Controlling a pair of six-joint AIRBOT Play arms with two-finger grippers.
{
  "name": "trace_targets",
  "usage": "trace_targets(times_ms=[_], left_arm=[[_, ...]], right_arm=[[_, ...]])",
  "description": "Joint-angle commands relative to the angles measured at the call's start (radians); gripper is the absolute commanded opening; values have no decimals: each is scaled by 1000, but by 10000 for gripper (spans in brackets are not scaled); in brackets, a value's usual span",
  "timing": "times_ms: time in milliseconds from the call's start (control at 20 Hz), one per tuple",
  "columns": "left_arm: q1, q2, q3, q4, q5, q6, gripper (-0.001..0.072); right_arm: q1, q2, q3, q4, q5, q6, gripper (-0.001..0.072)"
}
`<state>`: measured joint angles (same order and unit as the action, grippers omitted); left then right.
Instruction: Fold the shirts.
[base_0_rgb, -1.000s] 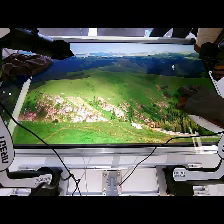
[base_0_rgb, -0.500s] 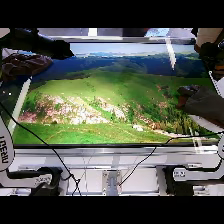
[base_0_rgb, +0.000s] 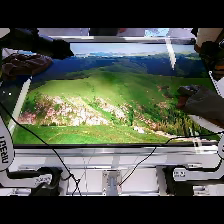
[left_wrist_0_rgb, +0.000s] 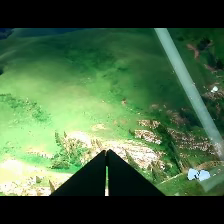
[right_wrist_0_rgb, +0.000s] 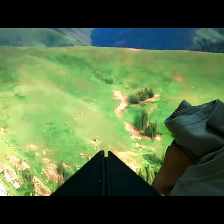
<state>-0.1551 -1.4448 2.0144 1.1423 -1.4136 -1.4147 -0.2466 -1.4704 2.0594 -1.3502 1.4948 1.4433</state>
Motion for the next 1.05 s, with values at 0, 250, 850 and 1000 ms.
trace_targets(times_ms=[0,250,850,1000], left_arm=[[0,1,0,10,6,0,18],[0,1,-1,11,2,2,18],[20,1,-2,412,-40,129,27],[47,1,-1,411,-43,129,362]], right_arm=[[1,0,0,19,-18,1,25],[1,0,-1,101,-122,1,25],[50,-3,-64,382,16,-22,44],[95,-3,-65,381,30,-85,206]])
